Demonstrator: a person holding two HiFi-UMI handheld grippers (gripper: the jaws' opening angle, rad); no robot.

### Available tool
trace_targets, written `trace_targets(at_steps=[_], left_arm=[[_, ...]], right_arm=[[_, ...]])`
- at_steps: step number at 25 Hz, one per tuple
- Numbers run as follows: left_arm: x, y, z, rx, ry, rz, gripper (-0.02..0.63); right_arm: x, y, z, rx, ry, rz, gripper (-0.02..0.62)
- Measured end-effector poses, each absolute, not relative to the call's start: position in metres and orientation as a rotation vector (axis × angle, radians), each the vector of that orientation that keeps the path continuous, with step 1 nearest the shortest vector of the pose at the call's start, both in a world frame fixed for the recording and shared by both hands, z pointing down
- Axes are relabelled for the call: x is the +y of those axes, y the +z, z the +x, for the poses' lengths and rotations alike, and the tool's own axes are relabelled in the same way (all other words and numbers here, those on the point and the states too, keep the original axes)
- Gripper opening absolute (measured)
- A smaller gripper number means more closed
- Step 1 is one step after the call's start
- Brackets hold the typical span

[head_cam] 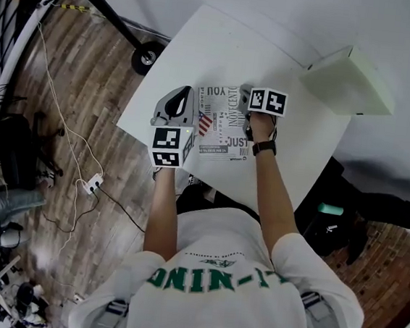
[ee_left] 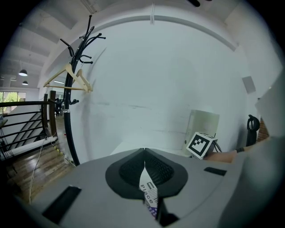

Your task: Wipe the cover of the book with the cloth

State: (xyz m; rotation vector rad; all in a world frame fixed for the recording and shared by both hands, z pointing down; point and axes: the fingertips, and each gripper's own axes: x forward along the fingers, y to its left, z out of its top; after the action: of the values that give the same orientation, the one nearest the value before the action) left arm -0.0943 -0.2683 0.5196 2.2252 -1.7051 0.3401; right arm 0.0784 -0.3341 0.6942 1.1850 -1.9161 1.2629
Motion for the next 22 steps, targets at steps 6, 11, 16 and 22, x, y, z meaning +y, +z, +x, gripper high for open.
trace_targets(at_steps=[6, 11, 16, 22], left_arm=[[-0.257, 0.518, -0.111, -1.743, 0.361, 2.202, 0.014], [-0.251, 0.516, -0.121, -1.774, 0.364, 2.173, 0.014], [-0.25, 0.518, -0.115, -1.762, 0.373, 2.189, 0.014], [-0.257, 0.52, -0.092, -1.712, 0.353, 2.236, 0.014]], right_arm=[[-0.305, 0.68, -0.02, -2.062, 1.383, 0.923, 0.034], [-0.274, 0.691, -0.08, -2.042, 1.278, 0.799, 0.034], [-0.278, 0.699, -0.064, -2.02, 1.315, 0.864, 0.032], [-0.297, 0.699, 0.02, -1.972, 1.339, 1.041, 0.032]])
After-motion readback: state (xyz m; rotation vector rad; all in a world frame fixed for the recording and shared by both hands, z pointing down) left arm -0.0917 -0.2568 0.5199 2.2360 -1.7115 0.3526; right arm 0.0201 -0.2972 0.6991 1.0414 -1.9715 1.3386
